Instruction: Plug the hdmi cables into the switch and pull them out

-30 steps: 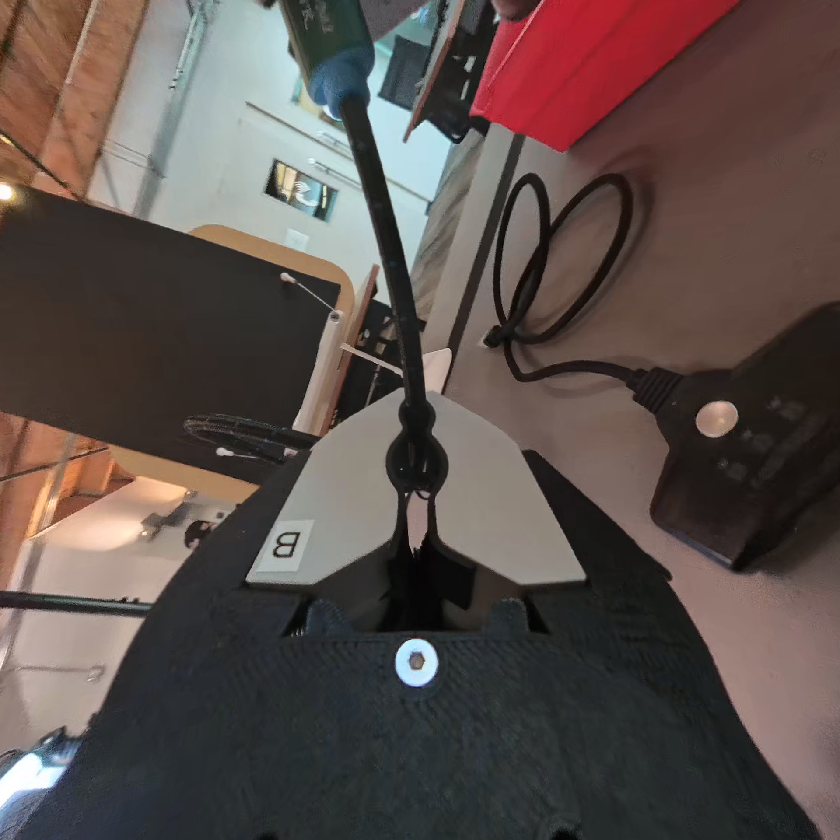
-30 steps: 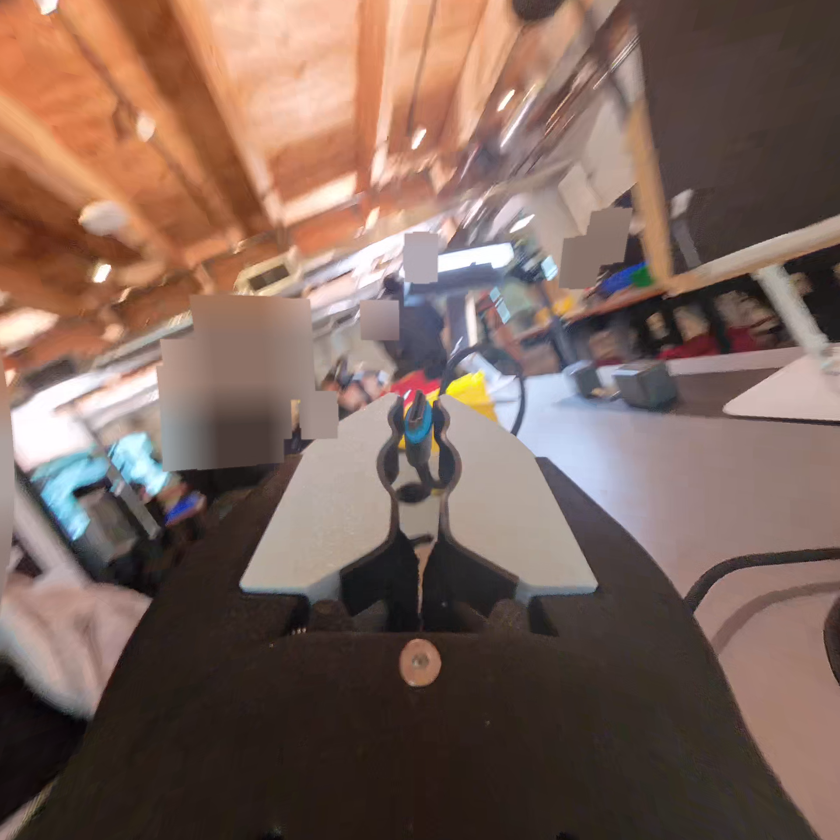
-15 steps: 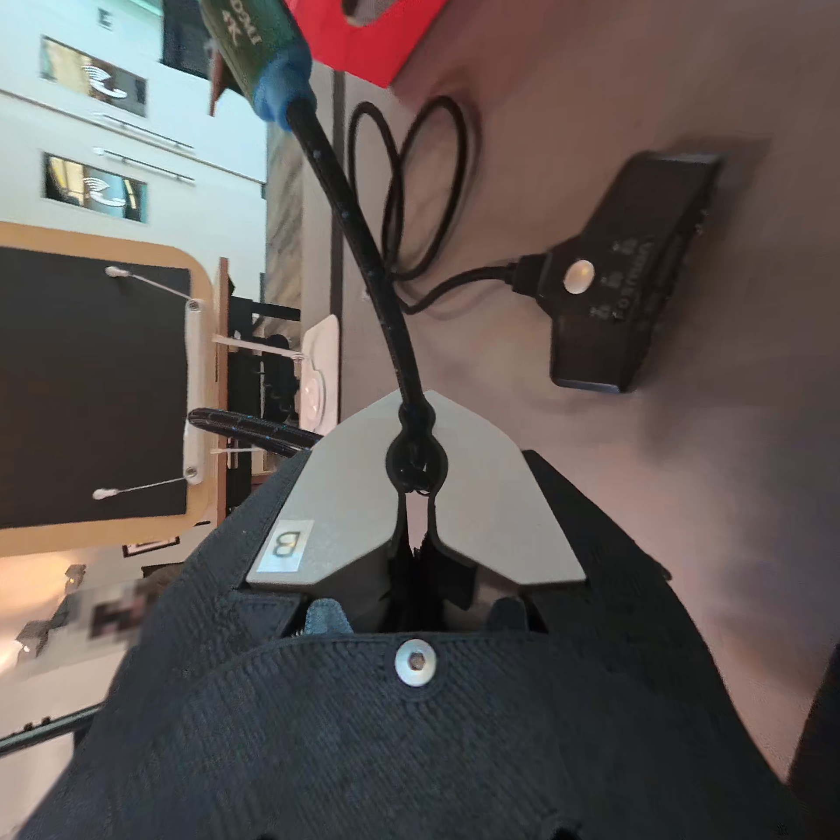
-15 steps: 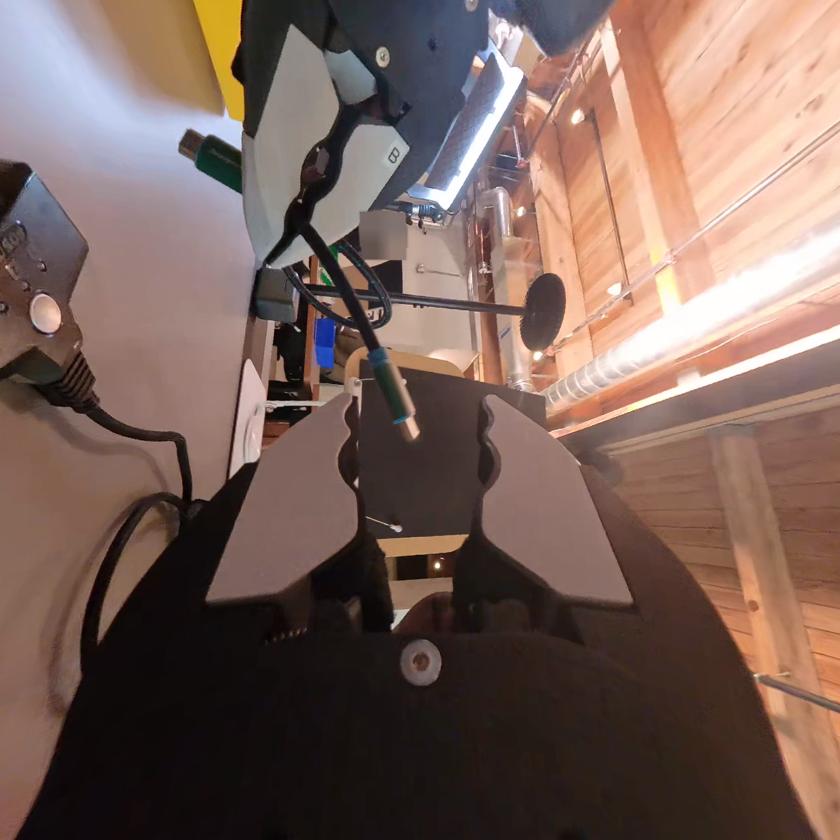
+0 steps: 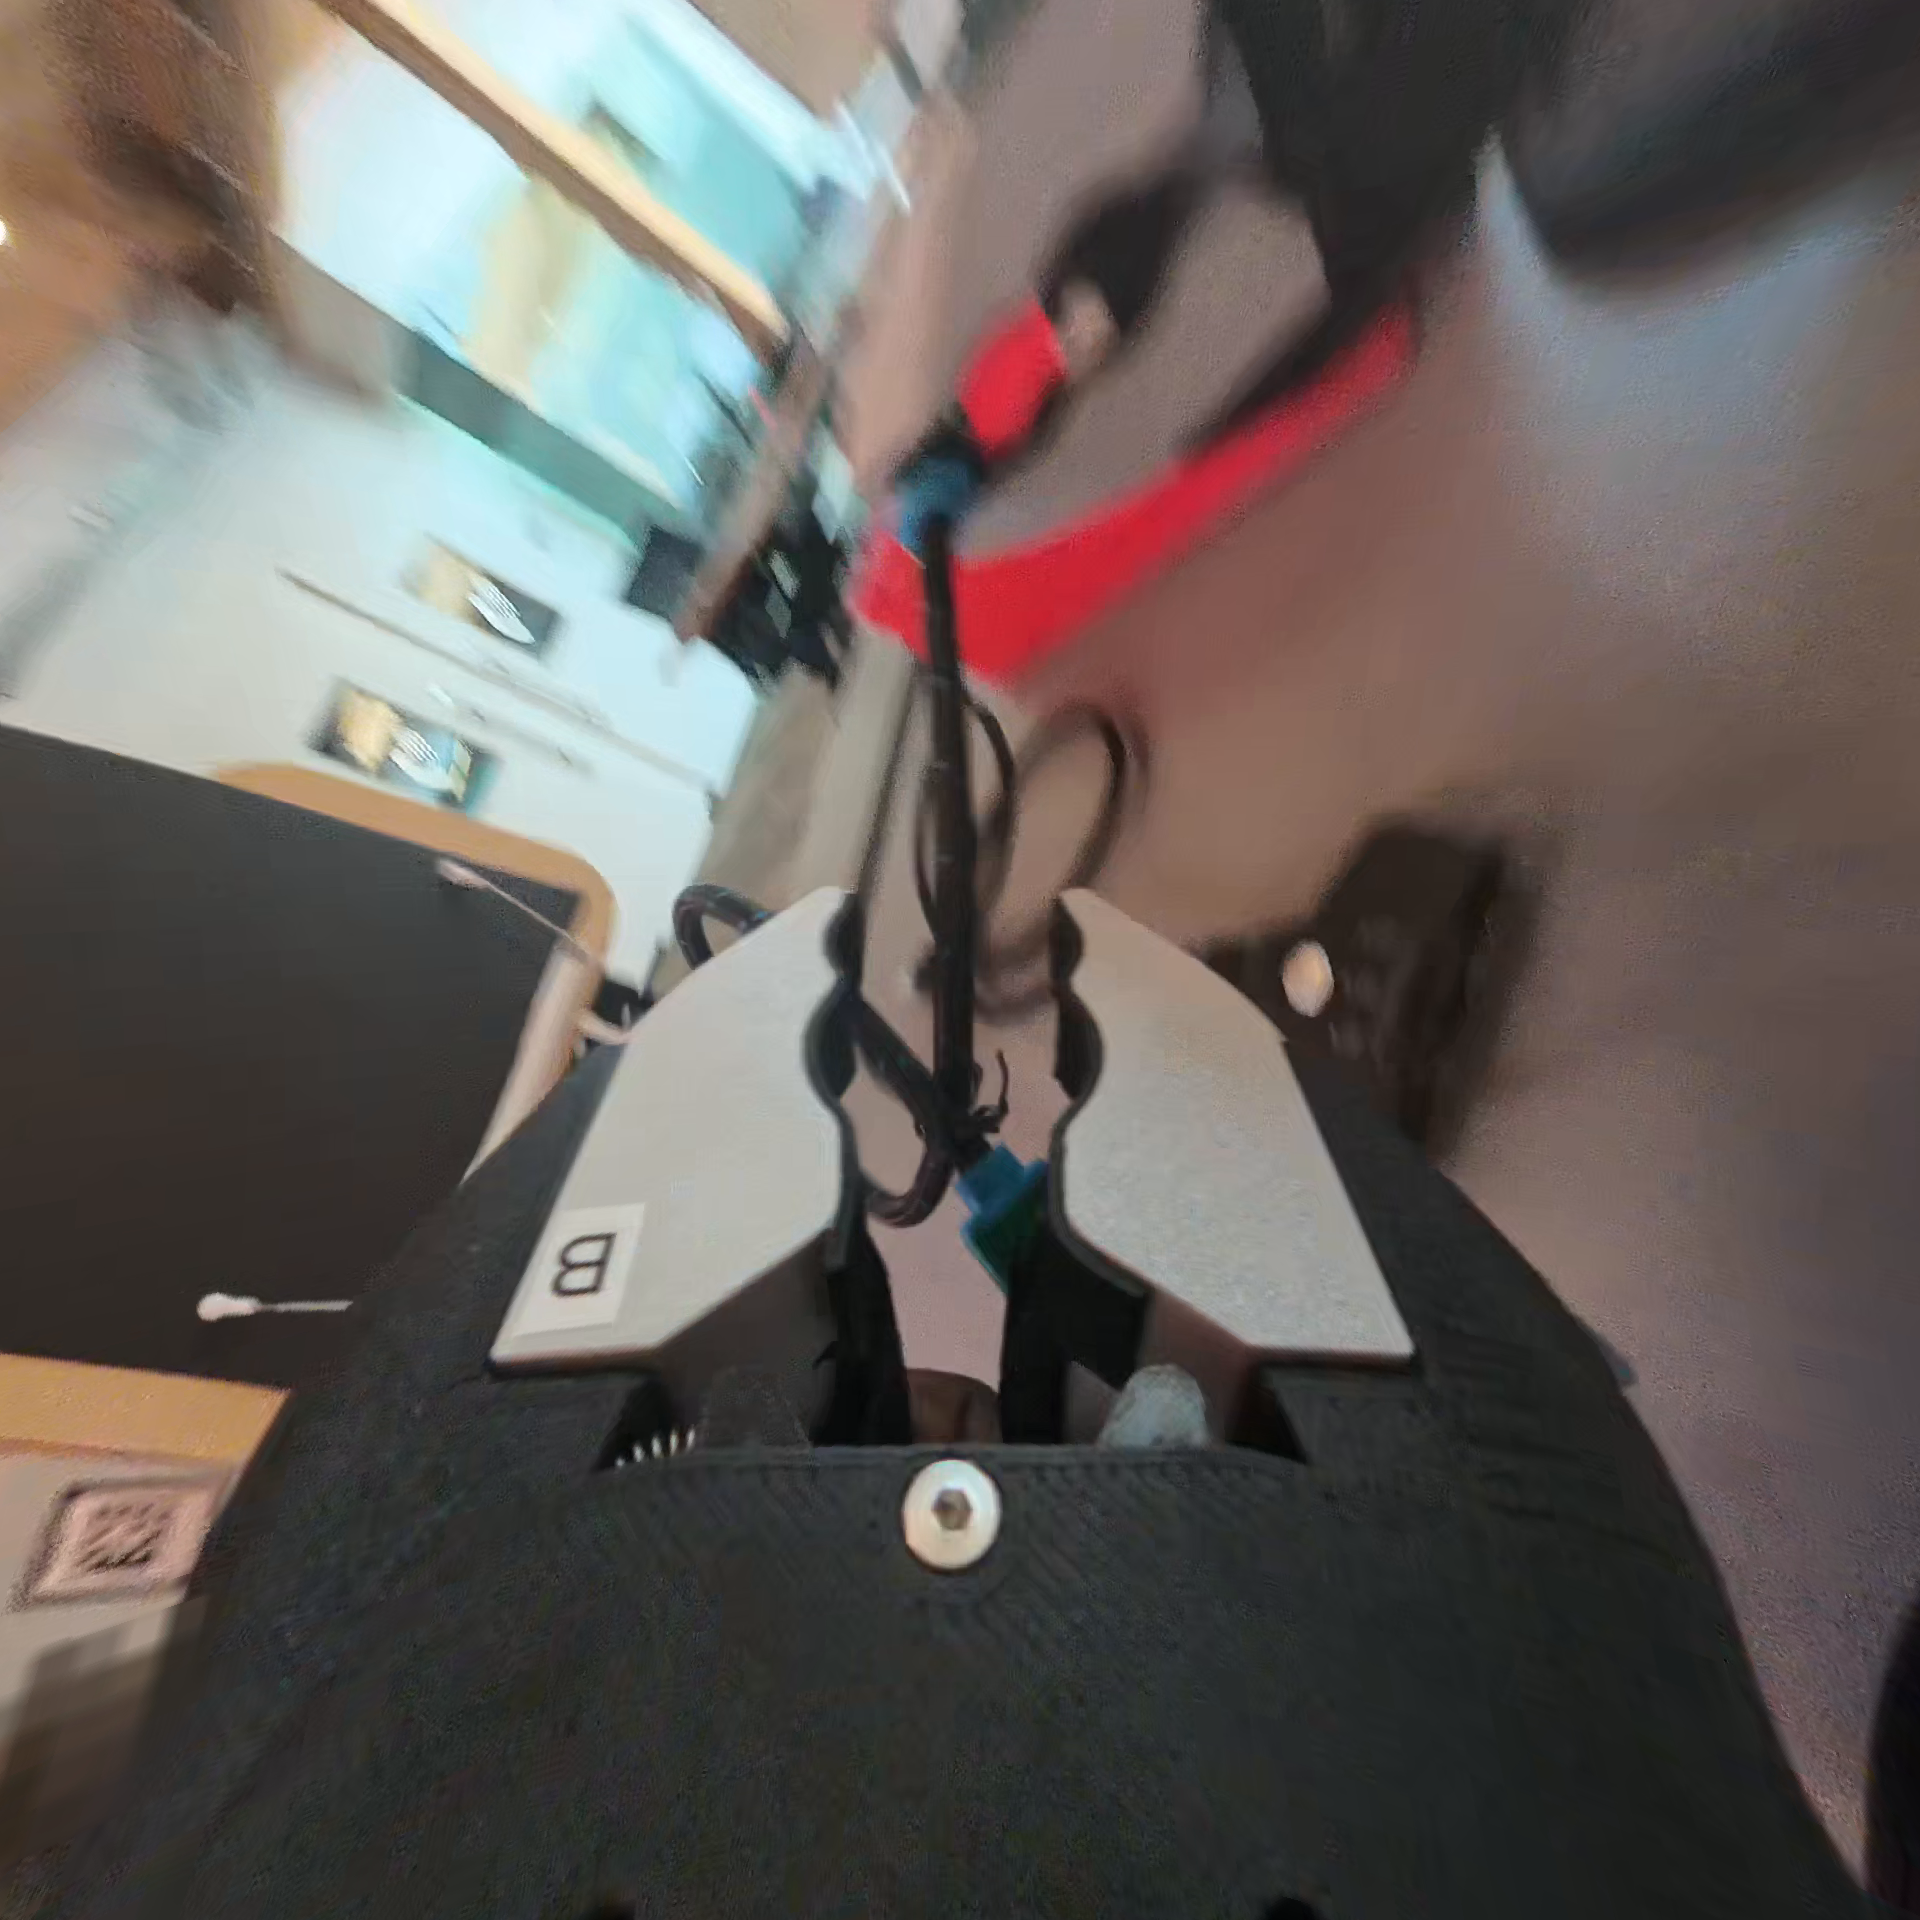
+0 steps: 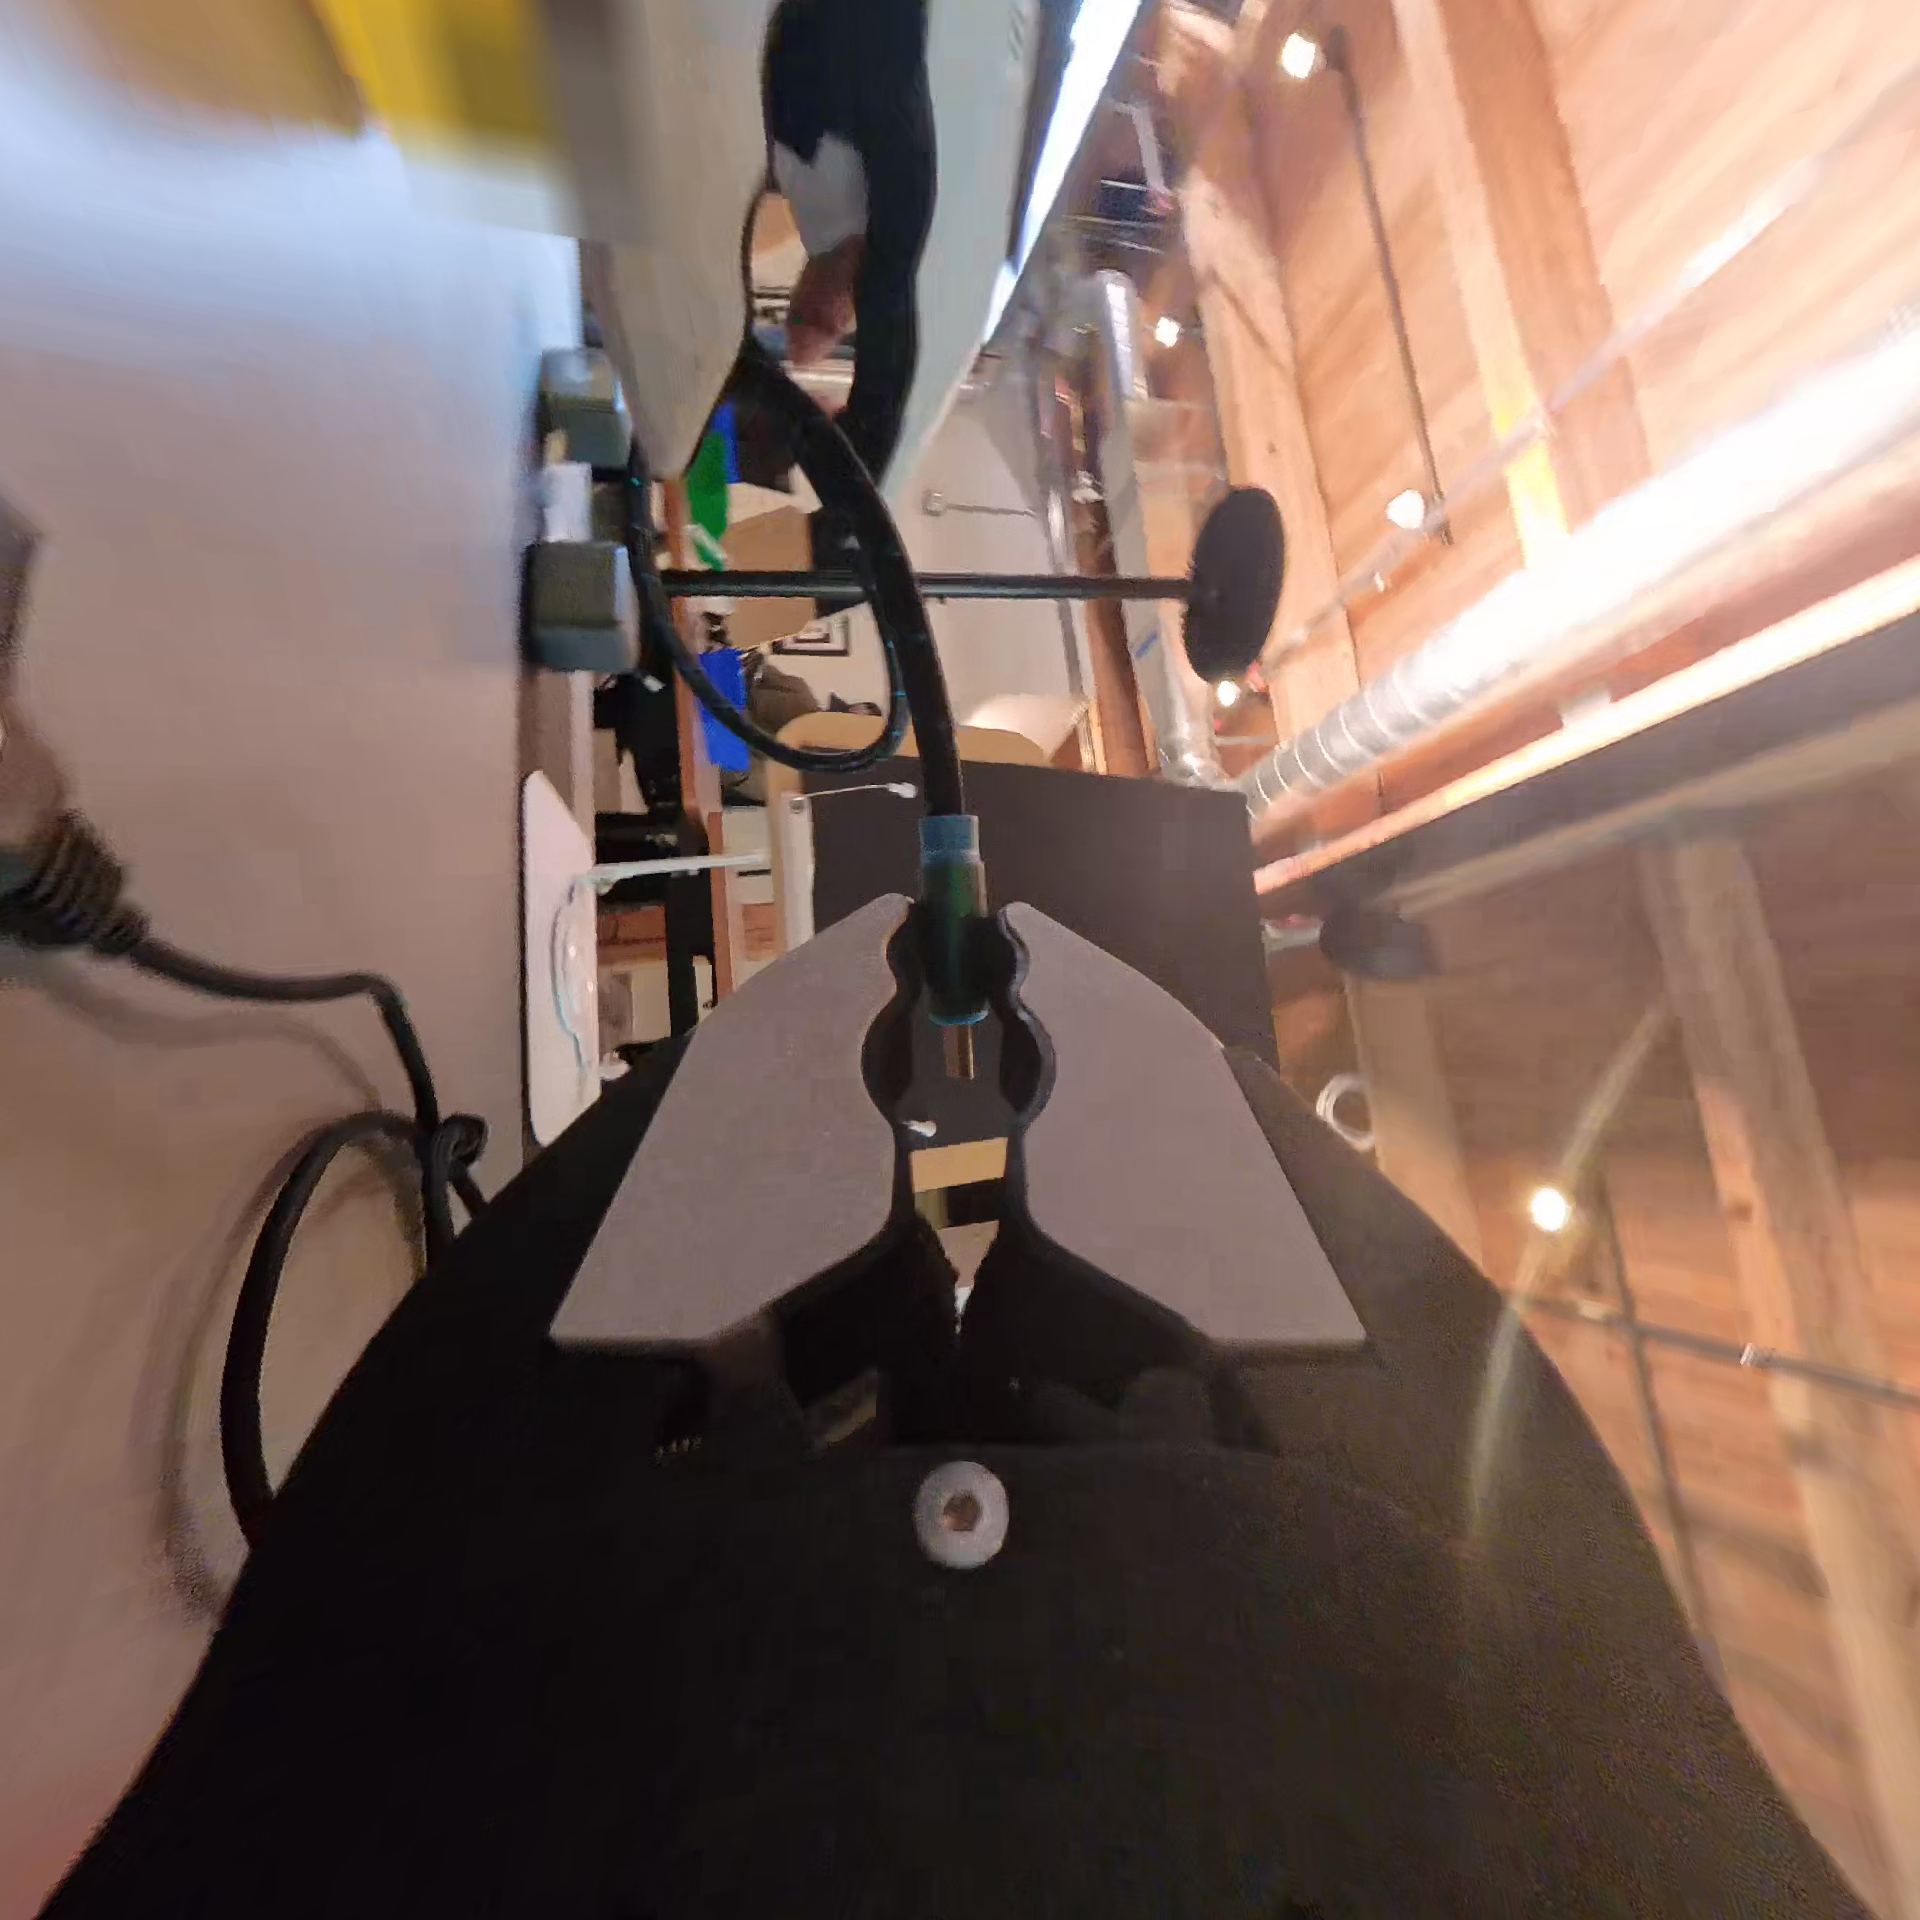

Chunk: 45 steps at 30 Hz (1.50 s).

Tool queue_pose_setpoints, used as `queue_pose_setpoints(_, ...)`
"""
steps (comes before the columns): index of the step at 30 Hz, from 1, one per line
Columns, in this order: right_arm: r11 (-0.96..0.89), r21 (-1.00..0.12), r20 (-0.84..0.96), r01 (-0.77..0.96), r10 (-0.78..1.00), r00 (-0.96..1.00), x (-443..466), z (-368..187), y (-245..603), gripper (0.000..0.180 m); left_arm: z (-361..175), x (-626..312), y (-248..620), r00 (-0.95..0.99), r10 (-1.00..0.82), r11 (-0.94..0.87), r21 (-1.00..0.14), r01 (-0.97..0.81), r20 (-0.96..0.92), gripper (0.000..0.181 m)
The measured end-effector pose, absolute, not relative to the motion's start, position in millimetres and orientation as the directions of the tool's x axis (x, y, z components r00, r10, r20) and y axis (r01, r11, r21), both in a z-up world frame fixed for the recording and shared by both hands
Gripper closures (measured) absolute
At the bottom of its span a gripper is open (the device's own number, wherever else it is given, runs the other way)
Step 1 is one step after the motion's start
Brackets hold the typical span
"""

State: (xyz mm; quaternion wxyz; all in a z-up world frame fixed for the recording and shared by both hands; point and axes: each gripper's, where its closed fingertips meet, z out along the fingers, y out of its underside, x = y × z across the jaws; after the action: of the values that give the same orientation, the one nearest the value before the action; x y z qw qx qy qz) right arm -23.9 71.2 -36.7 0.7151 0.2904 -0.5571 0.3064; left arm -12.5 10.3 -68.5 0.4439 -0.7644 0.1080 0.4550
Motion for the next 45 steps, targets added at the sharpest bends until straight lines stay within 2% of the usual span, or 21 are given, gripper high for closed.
queue_pose_setpoints(1,0.639,0.008,0.967,-0.769,0.191,0.169,-24.1,-25.8,76.4,0.169,-43.2,-3.9,7.1,0.569,0.326,-0.454,-0.653,-0.606,-0.755,0.139)
queue_pose_setpoints(3,0.602,-0.147,0.928,-0.785,0.358,0.1,-24.3,-2.8,89.1,0.169,13.4,10.1,-16.3,0.597,0.533,-0.119,-0.752,-0.649,-0.6,0.136)
queue_pose_setpoints(6,0.467,-0.371,0.824,-0.802,0.565,-0.052,-21.6,25.1,107.7,0.169,61.2,-5.1,-90.2,0.633,0.761,0.343,-0.741,-0.577,-0.14,0.137)
queue_pose_setpoints(8,0.368,-0.46,0.761,-0.808,0.632,-0.145,-16.8,34.2,111.4,0.169,39.9,-34.2,-96.0,0.69,0.723,0.417,-0.819,-0.394,0.036,0.135)
queue_pose_setpoints(10,0.291,-0.516,0.721,-0.805,0.656,-0.225,-10.5,35.6,106.1,0.169,3.8,-46.1,-55.0,0.805,0.587,0.354,-0.922,-0.155,0.09,0.127)
queue_pose_setpoints(12,0.243,-0.551,0.707,-0.798,0.644,-0.292,-3.7,30.0,93.3,0.168,-20.4,-33.7,-4.7,0.905,0.405,0.307,-0.952,-0.003,0.128,0.123)
queue_pose_setpoints(14,0.258,-0.54,0.745,-0.801,0.589,-0.312,3.3,17.0,75.1,0.169,-26.3,-14.5,32.1,0.944,0.327,0.265,-0.963,-0.04,0.051,0.123)
queue_pose_setpoints(17,0.373,-0.448,0.838,-0.812,0.491,-0.238,8.1,-5.2,51.8,0.169,-17.3,8.5,56.4,0.92,0.366,0.22,-0.947,-0.234,-0.142,0.124)
queue_pose_setpoints(20,0.468,-0.34,0.896,-0.816,0.425,-0.13,9.4,-17.0,40.3,0.169,-5.8,18.2,55.9,0.926,0.363,0.29,-0.933,-0.215,-0.1,0.14)
queue_pose_setpoints(23,0.497,-0.305,0.914,-0.812,0.391,-0.103,11.0,-22.6,35.1,0.169,-14.3,18.5,55.7,0.944,0.316,0.232,-0.957,-0.171,-0.092,0.152)
queue_pose_setpoints(26,0.501,-0.313,0.913,-0.807,0.392,-0.111,9.4,-22.8,36.1,0.169,-25.0,19.3,57.2,0.959,0.273,0.159,-0.979,-0.13,-0.083,0.145)
queue_pose_setpoints(28,0.505,-0.303,0.918,-0.808,0.383,-0.105,9.8,-22.8,37.1,0.169,-28.7,21.4,58.1,0.959,0.26,0.127,-0.981,-0.149,-0.112,0.155)
queue_pose_setpoints(34,0.471,-0.272,0.924,-0.839,0.372,-0.09,17.9,-20.7,37.0,0.169,-25.9,28.5,58.2,0.972,0.214,0.163,-0.978,-0.13,-0.094,0.159)
queue_pose_setpoints(40,0.252,-0.351,0.892,-0.902,0.384,-0.239,39.6,-11.9,41.8,0.157,-16.5,41.2,54.1,0.998,0.068,0.277,-0.961,-0.009,0.011,0.161)
queue_pose_setpoints(43,0.212,-0.338,0.901,-0.917,0.356,-0.25,45.1,-13.5,41.6,0.168,-15.7,46.9,53.9,0.999,0.0,0.296,-0.954,0.045,0.047,0.161)
queue_pose_setpoints(45,0.224,-0.314,0.916,-0.923,0.328,-0.232,47.0,-14.9,41.8,0.169,-17.6,48.7,53.7,0.997,-0.031,0.29,-0.954,0.073,0.067,0.161)
